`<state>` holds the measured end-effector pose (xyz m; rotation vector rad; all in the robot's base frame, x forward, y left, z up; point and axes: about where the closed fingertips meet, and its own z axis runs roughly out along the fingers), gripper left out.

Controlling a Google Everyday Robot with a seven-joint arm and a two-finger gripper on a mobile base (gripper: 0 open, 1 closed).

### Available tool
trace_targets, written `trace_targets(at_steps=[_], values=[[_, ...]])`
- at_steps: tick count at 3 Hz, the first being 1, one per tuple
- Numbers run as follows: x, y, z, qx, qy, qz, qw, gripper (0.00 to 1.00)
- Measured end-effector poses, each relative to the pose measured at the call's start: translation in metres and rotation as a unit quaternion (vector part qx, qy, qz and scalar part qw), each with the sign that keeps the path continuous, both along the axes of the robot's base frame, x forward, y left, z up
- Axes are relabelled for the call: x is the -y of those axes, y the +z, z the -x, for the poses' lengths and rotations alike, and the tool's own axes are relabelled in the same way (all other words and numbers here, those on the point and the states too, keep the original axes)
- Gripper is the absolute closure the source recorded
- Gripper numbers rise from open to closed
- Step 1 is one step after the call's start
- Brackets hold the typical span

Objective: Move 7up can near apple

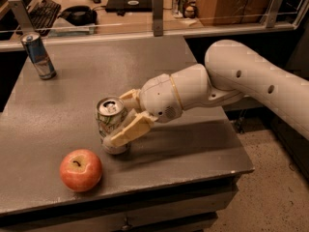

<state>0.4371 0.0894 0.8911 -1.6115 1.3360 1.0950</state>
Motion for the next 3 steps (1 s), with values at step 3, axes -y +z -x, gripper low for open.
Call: trace_targets(at_steps=[3], values=[[-0.0087,-0.0065,0.0084,-0.01,0.015,0.005,0.9998,0.0]])
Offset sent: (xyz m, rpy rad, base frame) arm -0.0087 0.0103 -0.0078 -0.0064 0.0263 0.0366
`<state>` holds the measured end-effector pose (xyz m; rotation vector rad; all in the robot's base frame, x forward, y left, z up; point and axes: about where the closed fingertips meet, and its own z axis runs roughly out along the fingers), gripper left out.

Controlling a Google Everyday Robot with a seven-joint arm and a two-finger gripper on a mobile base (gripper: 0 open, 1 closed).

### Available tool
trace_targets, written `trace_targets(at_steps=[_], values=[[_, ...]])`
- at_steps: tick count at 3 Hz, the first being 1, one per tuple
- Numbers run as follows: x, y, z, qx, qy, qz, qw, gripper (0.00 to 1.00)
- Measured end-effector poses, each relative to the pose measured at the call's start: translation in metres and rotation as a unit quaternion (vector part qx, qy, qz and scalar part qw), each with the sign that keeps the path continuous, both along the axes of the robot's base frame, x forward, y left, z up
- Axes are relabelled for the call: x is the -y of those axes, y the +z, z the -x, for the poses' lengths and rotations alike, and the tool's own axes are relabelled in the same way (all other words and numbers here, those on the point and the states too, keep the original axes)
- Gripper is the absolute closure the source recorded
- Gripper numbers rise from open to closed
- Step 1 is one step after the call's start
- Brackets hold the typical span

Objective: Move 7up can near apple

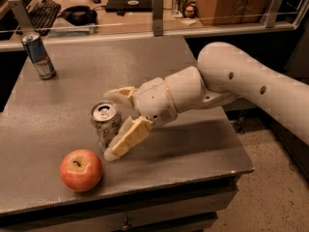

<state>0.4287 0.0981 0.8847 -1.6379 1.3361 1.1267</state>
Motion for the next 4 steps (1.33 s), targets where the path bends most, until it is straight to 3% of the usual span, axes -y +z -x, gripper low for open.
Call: trace_targets(at_steps=[1,2,3,4], values=[[0.031,0.007,-0.02,0.018,-0.037,0.005,0.9991,0.0],[0.09,0.026,-0.056,0.058,-0.092,-0.002,0.9941,0.0],[0.156,0.06,-0.11,0.116,-0.173,-0.033,0.9775,0.0],[0.159,0.075,-0.115,0.13,-0.178,-0.04,0.9747,0.0]])
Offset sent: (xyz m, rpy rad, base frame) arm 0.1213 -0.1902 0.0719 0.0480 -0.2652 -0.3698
